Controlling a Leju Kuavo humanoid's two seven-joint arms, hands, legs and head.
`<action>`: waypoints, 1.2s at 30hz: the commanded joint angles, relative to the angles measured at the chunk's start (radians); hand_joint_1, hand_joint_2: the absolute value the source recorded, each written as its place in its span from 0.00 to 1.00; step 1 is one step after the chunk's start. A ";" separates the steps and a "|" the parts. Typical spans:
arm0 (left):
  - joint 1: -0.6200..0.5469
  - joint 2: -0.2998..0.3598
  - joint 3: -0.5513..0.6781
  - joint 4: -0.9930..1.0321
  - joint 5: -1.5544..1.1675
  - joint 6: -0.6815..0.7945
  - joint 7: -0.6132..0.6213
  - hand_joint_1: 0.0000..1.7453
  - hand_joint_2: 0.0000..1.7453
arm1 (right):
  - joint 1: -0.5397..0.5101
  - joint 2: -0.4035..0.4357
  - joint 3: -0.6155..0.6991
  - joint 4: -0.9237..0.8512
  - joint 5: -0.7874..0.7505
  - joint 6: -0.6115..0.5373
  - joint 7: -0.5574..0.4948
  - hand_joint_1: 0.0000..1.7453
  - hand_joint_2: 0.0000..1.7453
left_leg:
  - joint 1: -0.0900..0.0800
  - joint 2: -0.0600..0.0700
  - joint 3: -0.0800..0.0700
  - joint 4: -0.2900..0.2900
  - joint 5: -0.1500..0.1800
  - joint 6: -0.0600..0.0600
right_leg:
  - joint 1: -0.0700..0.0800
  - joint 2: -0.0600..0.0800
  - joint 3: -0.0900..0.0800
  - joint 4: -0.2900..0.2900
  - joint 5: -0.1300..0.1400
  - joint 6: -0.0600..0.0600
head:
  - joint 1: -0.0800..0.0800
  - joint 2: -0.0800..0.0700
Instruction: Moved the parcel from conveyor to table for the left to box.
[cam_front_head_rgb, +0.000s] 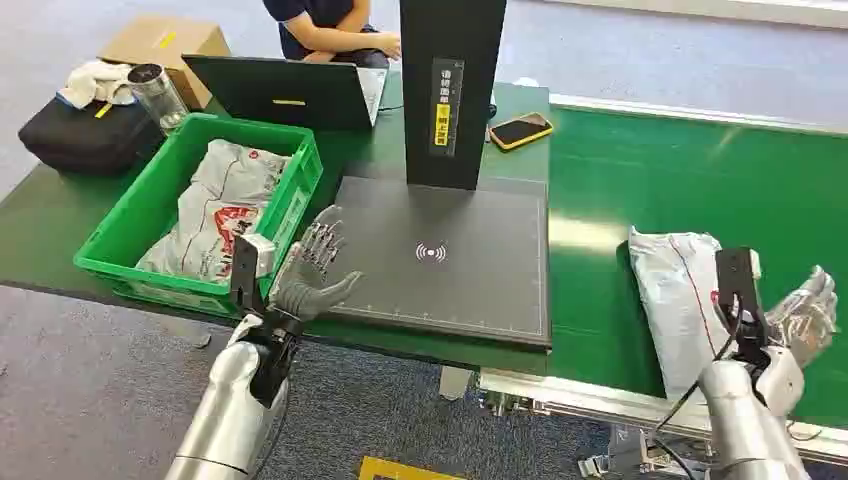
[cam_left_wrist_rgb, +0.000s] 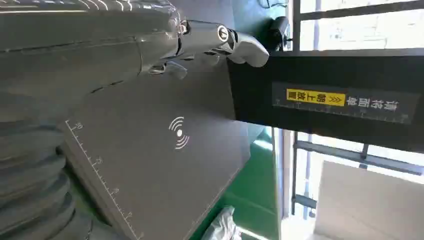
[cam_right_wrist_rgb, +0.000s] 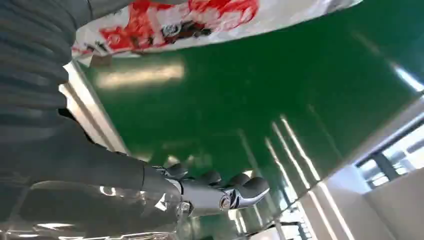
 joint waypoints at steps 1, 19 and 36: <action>-0.018 0.028 -0.042 0.019 0.005 0.001 0.024 0.00 1.00 | -0.055 -0.022 -0.079 0.217 0.051 0.125 0.096 0.00 1.00 | 0.000 0.001 0.004 -0.002 0.000 -0.001 | 0.000 0.001 0.003 -0.002 0.000 -0.002 | 0.000 0.000; 0.002 0.023 -0.012 0.009 0.001 0.026 0.025 0.00 1.00 | -0.034 0.055 -0.010 0.224 0.117 0.545 0.175 0.00 1.00 | 0.001 0.003 0.005 -0.004 0.000 -0.001 | 0.001 0.003 0.003 -0.002 0.000 -0.002 | 0.000 0.000; 0.026 0.030 -0.022 -0.011 0.001 0.035 0.032 0.00 1.00 | 0.009 0.085 0.008 0.120 0.040 0.531 0.077 1.00 1.00 | 0.002 0.002 0.005 -0.003 0.000 -0.001 | 0.001 0.001 0.004 -0.002 0.000 -0.002 | 0.000 0.000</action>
